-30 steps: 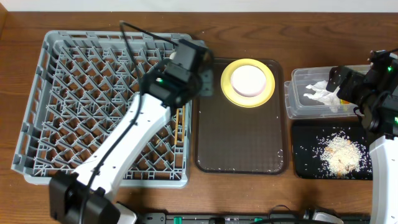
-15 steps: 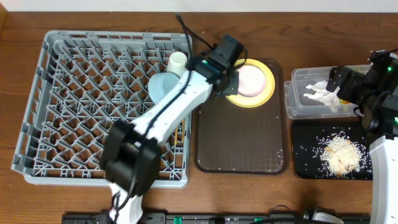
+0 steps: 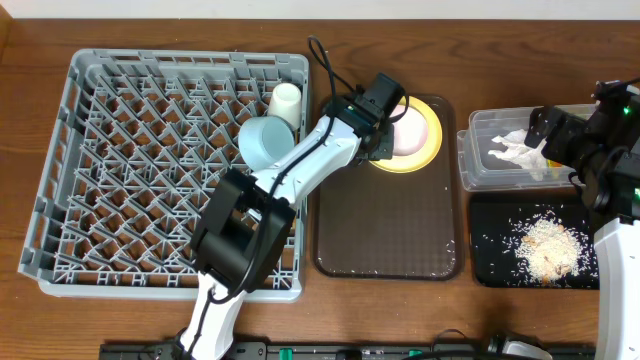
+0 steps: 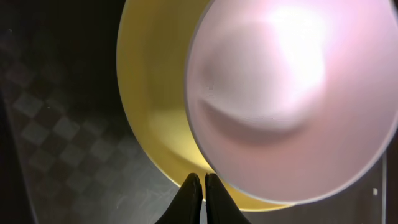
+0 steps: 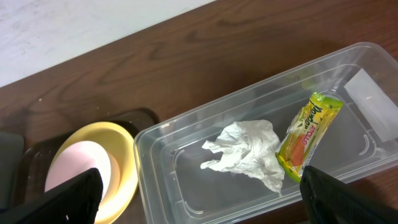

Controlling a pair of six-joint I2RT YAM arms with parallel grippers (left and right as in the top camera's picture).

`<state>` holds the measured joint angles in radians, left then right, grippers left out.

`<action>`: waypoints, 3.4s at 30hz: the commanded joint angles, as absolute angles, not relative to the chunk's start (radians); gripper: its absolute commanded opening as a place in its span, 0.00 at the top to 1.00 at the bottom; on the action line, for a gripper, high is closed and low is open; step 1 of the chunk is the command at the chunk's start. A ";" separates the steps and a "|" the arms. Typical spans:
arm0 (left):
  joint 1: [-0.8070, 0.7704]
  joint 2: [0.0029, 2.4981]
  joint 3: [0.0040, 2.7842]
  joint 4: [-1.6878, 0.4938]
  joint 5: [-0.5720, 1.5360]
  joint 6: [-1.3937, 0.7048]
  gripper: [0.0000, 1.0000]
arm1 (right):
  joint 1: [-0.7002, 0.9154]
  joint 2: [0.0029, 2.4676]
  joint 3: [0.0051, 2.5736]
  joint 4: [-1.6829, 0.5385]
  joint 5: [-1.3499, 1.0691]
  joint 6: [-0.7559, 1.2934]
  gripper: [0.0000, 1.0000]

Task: Sort waste into correct bins and load items into the dishwasher rack
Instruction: 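Move the left gripper to the pink bowl on the yellow plate, then lower the left gripper onto the pink bowl rim and grasp it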

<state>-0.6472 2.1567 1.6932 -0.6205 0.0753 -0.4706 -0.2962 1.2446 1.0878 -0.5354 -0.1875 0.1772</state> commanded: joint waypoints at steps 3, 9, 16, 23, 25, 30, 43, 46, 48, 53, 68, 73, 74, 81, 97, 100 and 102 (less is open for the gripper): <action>-0.648 2.195 1.699 -0.602 0.070 -0.473 0.91 | -0.300 1.242 1.105 -0.536 -0.192 0.167 0.01; -0.648 2.203 1.699 -0.573 0.069 -0.473 0.91 | -0.300 1.242 1.105 -0.536 -0.192 0.167 0.01; -0.648 2.204 1.673 -0.560 0.059 -0.473 0.91 | -0.300 1.242 1.105 -0.536 -0.192 0.167 0.01; -0.648 2.204 1.641 -0.525 0.058 -0.472 0.91 | -0.300 1.242 1.105 -0.536 -0.192 0.167 0.01; -0.648 2.204 1.641 -0.525 0.058 -0.472 0.91 | -0.300 1.242 1.105 -0.536 -0.192 0.167 0.01; -0.648 2.204 1.641 -0.561 0.059 -0.472 0.91 | -0.300 1.242 1.105 -0.536 -0.192 0.167 0.01; -0.648 2.203 1.641 -0.658 0.059 -0.472 0.91 | -0.300 1.242 1.105 -0.536 -0.192 0.167 0.01; -0.648 2.203 1.641 -0.702 0.060 -0.473 0.91 | -0.300 1.242 1.105 -0.536 -0.192 0.167 0.01; -0.648 2.201 1.641 -0.742 0.072 -0.473 0.91 | -0.300 1.242 1.105 -0.536 -0.192 0.167 0.01; -0.656 2.167 1.641 -0.870 0.101 -0.473 0.91 | -0.300 1.242 1.105 -0.536 -0.192 0.167 0.01; -0.776 2.045 1.662 -1.093 -0.069 -0.495 0.85 | -0.300 1.242 1.105 -0.536 -0.192 0.167 0.01; -0.777 1.921 1.666 -1.056 -0.065 -0.495 0.75 | -0.300 1.242 1.105 -0.536 -0.192 0.167 0.01; -0.777 1.900 1.666 -1.027 -0.060 -0.495 0.66 | -0.300 1.242 1.105 -0.536 -0.192 0.167 0.01; -0.794 1.917 1.666 -0.788 0.053 -0.422 0.47 | -0.300 1.242 1.105 -0.536 -0.192 0.167 0.01; -0.843 2.135 1.665 -0.585 -0.001 -0.400 0.68 | -0.300 1.242 1.105 -0.536 -0.192 0.167 0.01; -0.843 2.155 1.665 -0.579 -0.021 -0.399 0.69 | -0.300 1.242 1.105 -0.536 -0.192 0.167 0.01; -0.843 2.167 1.665 -0.578 -0.048 -0.399 0.69 | -0.300 1.242 1.105 -0.536 -0.192 0.167 0.01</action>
<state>-0.8463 2.1452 1.6573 -0.5793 0.0021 -0.4137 -0.2962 1.2446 1.0878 -0.5354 -0.1875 0.1772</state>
